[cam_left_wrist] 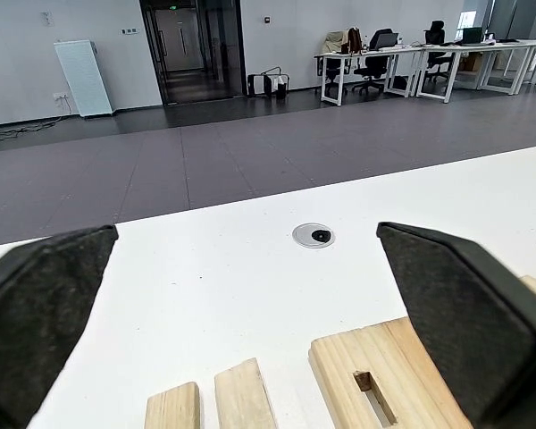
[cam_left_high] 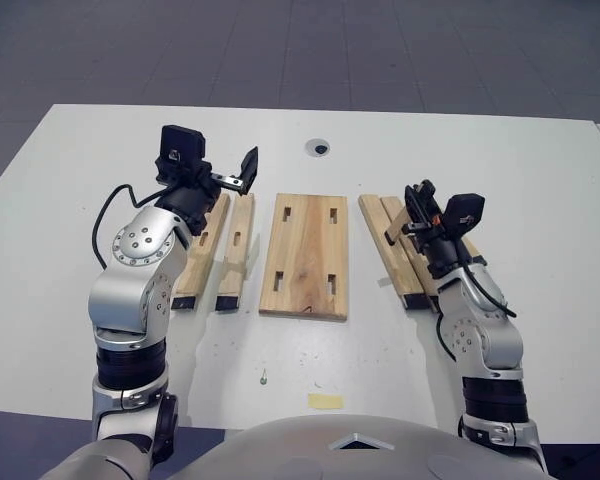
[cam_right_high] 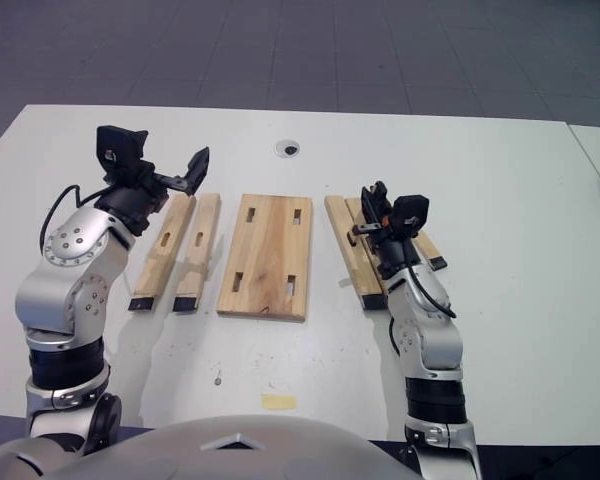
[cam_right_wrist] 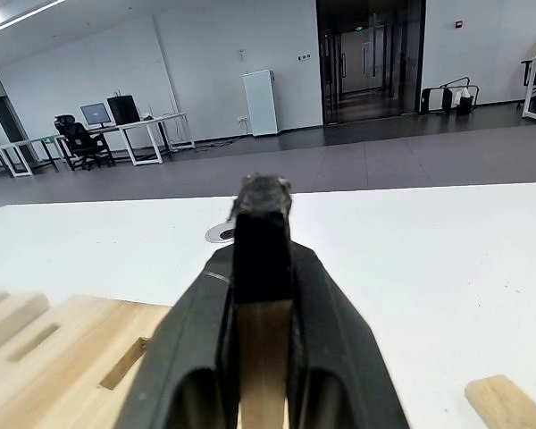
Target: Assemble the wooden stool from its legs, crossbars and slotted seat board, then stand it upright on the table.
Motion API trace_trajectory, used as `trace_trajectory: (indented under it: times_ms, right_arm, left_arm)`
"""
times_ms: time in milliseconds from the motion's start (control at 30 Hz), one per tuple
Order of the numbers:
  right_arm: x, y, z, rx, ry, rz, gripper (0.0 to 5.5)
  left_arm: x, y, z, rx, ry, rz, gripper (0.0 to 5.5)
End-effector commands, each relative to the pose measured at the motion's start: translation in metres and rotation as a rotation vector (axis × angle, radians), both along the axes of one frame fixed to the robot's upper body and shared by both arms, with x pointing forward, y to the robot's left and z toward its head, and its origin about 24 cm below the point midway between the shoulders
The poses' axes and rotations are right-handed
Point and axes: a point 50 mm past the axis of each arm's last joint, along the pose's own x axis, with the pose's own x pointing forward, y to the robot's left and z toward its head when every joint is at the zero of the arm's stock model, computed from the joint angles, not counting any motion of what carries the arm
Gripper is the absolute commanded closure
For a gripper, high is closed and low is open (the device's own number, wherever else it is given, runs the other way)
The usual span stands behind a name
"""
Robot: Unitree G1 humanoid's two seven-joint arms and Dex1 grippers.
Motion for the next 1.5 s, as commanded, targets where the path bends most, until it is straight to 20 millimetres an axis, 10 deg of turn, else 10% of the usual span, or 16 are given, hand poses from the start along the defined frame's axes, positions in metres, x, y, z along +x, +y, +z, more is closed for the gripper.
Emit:
trace_trajectory:
  times_ms: [33,467,1500]
  right_arm:
    - [-0.014,-0.010,-0.044,-0.035,0.210,-0.040,5.10]
    - [0.000,-0.006,-0.020,-0.018,0.016,-0.023,5.10]
    - [0.053,0.004,0.086,0.002,-0.256,0.004,0.13]
  left_arm:
    - [0.001,0.000,-0.001,0.037,-0.006,-0.003,0.10]
    - [0.003,-0.002,-0.002,0.037,-0.012,-0.003,0.10]
    - [0.003,-0.002,-0.001,0.004,-0.033,0.036,0.10]
